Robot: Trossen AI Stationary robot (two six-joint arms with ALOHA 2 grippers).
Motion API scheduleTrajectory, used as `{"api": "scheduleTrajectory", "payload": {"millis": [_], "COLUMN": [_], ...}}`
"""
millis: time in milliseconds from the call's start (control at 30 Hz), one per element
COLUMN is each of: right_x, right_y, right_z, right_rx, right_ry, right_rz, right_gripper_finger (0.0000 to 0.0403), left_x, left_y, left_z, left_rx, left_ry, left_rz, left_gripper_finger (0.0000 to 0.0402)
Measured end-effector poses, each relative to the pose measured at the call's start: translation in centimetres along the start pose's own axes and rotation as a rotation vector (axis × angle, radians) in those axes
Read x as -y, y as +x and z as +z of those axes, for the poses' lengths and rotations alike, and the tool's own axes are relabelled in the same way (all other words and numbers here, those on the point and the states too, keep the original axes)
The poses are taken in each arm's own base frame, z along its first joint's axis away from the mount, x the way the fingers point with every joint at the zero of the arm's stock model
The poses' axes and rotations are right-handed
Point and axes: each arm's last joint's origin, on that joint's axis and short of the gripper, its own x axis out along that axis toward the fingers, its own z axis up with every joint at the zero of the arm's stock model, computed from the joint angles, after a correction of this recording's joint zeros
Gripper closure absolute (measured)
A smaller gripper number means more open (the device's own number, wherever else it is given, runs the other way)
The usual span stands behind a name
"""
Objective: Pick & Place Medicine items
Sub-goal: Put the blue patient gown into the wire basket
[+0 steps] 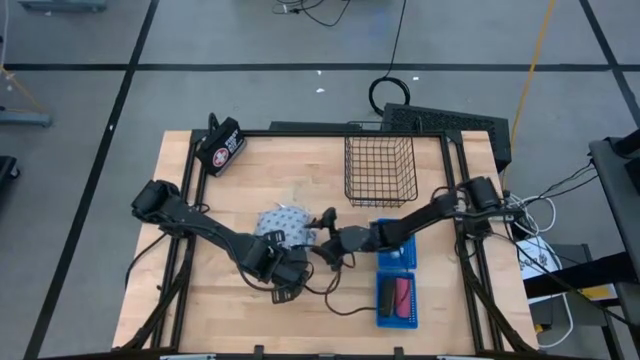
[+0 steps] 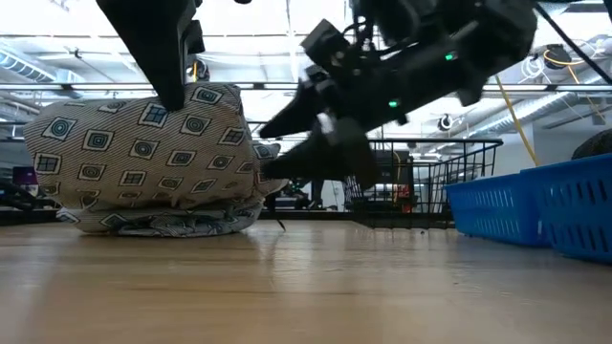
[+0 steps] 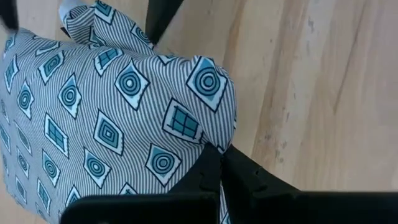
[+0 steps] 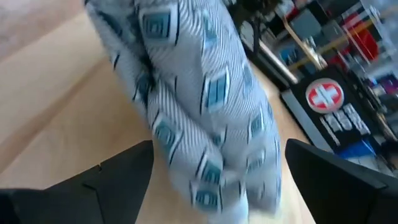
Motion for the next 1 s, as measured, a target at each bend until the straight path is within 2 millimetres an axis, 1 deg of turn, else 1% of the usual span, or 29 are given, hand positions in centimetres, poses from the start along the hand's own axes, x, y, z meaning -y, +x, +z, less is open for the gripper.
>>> {"api": "scheduleTrajectory", "payload": {"millis": [133, 233, 433, 567, 667, 733, 800, 900, 1000], "right_x": [0.5, 0.8, 0.8, 0.5, 0.4, 0.3, 0.2, -0.2, -0.6], "right_y": [1.7, 2.8, 5.3, 5.9, 5.9, 5.9, 5.8, 5.6, 5.4], "right_z": [0.2, 0.2, -1.1, -1.6, -1.6, -1.5, -1.2, -0.6, -0.1], "right_rx": [0.101, 0.135, 0.149, 0.153, 0.176, 0.197, 0.221, 0.254, 0.273], "right_ry": [-0.018, -0.04, -0.049, -0.052, -0.055, -0.056, -0.052, -0.057, -0.042], "right_rz": [0.043, 0.083, 0.133, 0.163, 0.193, 0.209, 0.215, 0.209, 0.213], "right_gripper_finger": [0.005, 0.0049, 0.0055, 0.0065, 0.0086, 0.0114, 0.0153, 0.0233, 0.0329], "left_x": [0.1, 0.3, 0.8, 0.9, 1.0, 1.1, 1.1, 1.1, 1.2], "left_y": [0.0, 0.0, -0.1, -0.1, -0.1, -0.2, -0.2, -0.2, -0.3], "left_z": [0.1, 0.4, 0.8, 0.8, 0.7, 0.7, 0.7, 0.7, 0.8], "left_rx": [0.01, 0.031, 0.07, 0.069, 0.07, 0.073, 0.075, 0.081, 0.09], "left_ry": [0.006, 0.021, 0.065, 0.072, 0.086, 0.102, 0.112, 0.118, 0.117], "left_rz": [-0.017, -0.037, -0.105, -0.11, -0.114, -0.117, -0.118, -0.123, -0.125], "left_gripper_finger": [0.0399, 0.0399, 0.0399, 0.0399, 0.0398, 0.0397, 0.0399, 0.0397, 0.0393]}}
